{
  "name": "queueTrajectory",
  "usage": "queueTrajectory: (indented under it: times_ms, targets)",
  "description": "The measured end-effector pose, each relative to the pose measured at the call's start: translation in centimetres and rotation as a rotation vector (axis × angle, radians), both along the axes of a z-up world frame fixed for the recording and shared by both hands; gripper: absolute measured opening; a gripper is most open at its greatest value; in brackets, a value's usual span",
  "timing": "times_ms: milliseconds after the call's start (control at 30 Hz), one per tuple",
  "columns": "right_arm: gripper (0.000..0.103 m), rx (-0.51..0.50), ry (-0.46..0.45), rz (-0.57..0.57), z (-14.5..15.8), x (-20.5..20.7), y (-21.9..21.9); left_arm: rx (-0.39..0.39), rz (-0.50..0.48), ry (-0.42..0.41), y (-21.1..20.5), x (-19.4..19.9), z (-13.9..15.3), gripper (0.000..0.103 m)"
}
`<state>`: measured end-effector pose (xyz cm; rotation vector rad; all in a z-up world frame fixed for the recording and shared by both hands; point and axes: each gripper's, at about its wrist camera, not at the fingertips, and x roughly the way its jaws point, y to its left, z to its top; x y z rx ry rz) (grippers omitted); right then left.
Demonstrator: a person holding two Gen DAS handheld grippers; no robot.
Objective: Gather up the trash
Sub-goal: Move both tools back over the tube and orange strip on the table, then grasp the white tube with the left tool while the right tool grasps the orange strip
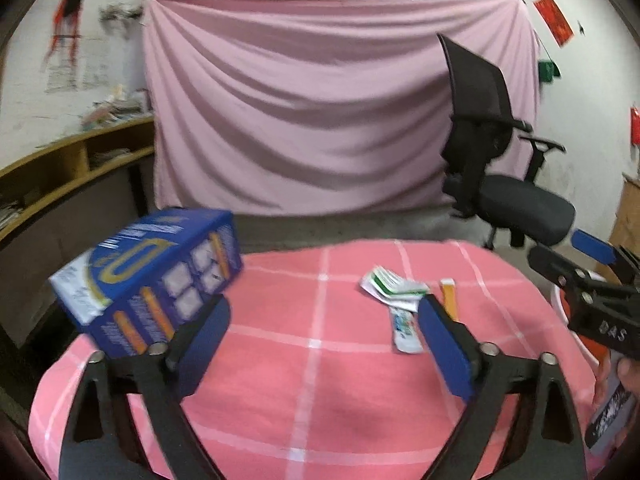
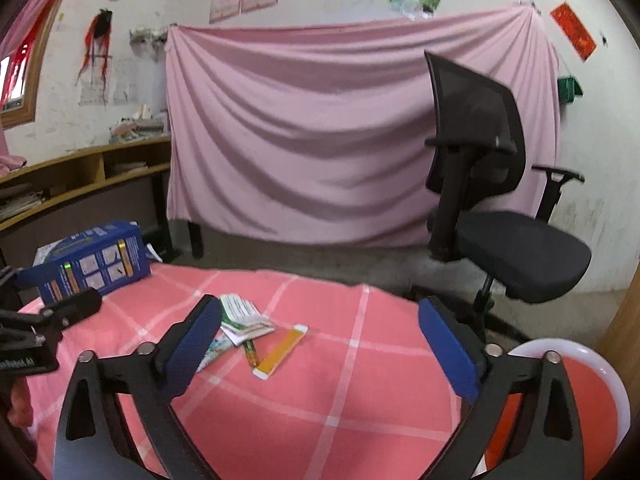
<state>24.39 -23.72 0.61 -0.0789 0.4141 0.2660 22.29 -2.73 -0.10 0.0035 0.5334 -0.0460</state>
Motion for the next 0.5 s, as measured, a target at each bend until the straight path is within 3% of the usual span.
queueTrajectory:
  times_ms: [300, 367, 500]
  targets:
    - [0.069, 0.013, 0.277, 0.032, -2.7, 4.7, 0.3, -0.047, -0.126, 0.251, -2.4, 5.4, -2.6, 0.037]
    - [0.055, -0.009, 0.312, 0.044, -3.3, 5.4, 0.8, -0.066, -0.150, 0.298, -2.6, 6.3, -3.1, 0.032]
    - [0.049, -0.062, 0.366, 0.066, -4.5, 6.5, 1.8, -0.112, -0.191, 0.360, -2.8, 7.4, -3.8, 0.030]
